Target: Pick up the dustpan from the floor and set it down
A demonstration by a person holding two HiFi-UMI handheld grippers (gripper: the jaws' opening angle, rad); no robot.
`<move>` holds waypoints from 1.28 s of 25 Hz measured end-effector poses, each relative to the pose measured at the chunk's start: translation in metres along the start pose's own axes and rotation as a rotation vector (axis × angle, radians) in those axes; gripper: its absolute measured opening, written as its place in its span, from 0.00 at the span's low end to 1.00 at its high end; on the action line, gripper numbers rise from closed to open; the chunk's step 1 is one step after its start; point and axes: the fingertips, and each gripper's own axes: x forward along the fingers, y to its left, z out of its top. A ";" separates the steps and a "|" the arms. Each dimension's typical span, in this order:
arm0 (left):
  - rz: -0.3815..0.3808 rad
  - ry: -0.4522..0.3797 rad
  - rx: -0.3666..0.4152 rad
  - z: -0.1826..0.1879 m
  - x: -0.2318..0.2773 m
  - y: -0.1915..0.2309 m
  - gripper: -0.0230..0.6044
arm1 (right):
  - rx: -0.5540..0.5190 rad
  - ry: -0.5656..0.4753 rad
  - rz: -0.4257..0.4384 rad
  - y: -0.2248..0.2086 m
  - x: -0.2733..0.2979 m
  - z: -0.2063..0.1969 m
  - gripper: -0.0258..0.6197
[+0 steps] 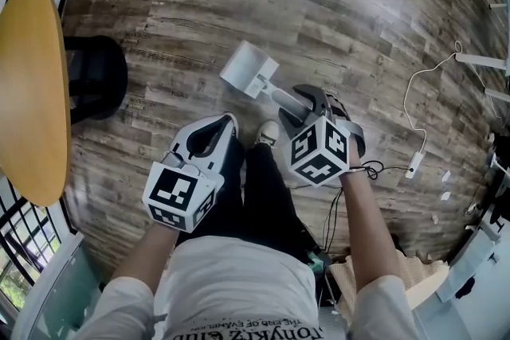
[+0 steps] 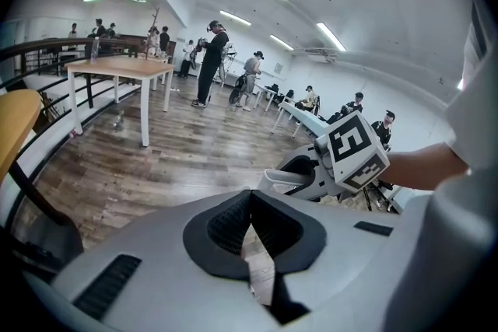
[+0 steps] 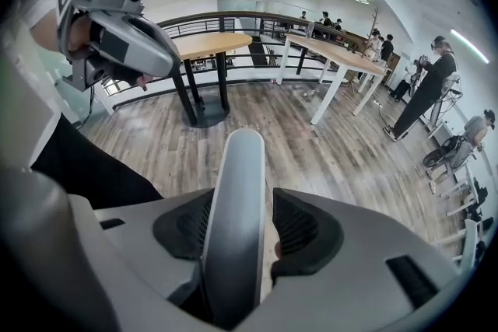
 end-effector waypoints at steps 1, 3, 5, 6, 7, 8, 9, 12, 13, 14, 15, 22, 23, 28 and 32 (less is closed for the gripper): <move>0.002 0.001 -0.002 -0.001 0.000 0.000 0.07 | 0.008 0.001 0.005 0.000 0.001 0.000 0.38; 0.005 0.002 -0.005 -0.001 -0.001 0.001 0.07 | 0.017 0.001 0.010 0.000 0.002 -0.001 0.38; 0.007 0.003 -0.007 -0.003 -0.001 0.002 0.07 | 0.020 -0.002 0.004 -0.001 0.003 -0.001 0.33; 0.007 0.004 -0.008 -0.003 -0.001 0.002 0.07 | 0.022 -0.005 -0.002 -0.002 0.003 -0.001 0.28; 0.008 0.004 -0.010 -0.004 -0.001 0.002 0.07 | 0.023 -0.009 -0.009 -0.003 0.003 -0.001 0.24; 0.008 0.004 -0.012 -0.005 -0.001 0.002 0.07 | 0.022 -0.012 -0.016 -0.004 0.003 -0.001 0.20; 0.008 0.005 -0.015 -0.005 0.000 0.001 0.07 | 0.020 -0.014 -0.022 -0.004 0.003 -0.001 0.17; 0.008 0.006 -0.024 -0.007 0.000 0.001 0.07 | 0.014 -0.018 -0.026 -0.004 0.003 0.000 0.13; 0.008 0.006 -0.025 -0.007 0.000 0.001 0.07 | 0.013 -0.018 -0.026 -0.004 0.003 0.000 0.13; 0.009 0.006 -0.025 -0.007 0.000 0.001 0.07 | 0.013 -0.018 -0.024 -0.004 0.004 0.000 0.13; 0.011 0.005 -0.025 -0.007 0.000 0.001 0.07 | 0.014 -0.018 -0.023 -0.004 0.004 0.000 0.13; 0.020 0.001 -0.024 -0.007 -0.004 0.002 0.07 | 0.016 -0.025 -0.045 -0.001 0.001 -0.002 0.13; 0.022 0.001 -0.025 -0.008 -0.004 0.002 0.07 | 0.023 -0.027 -0.048 -0.001 0.000 -0.002 0.13; 0.026 -0.002 -0.027 -0.010 -0.009 0.005 0.07 | 0.070 -0.030 -0.062 0.004 -0.005 -0.005 0.13; 0.024 -0.010 -0.024 -0.008 -0.013 0.002 0.07 | 0.090 -0.032 -0.079 0.005 -0.015 -0.006 0.13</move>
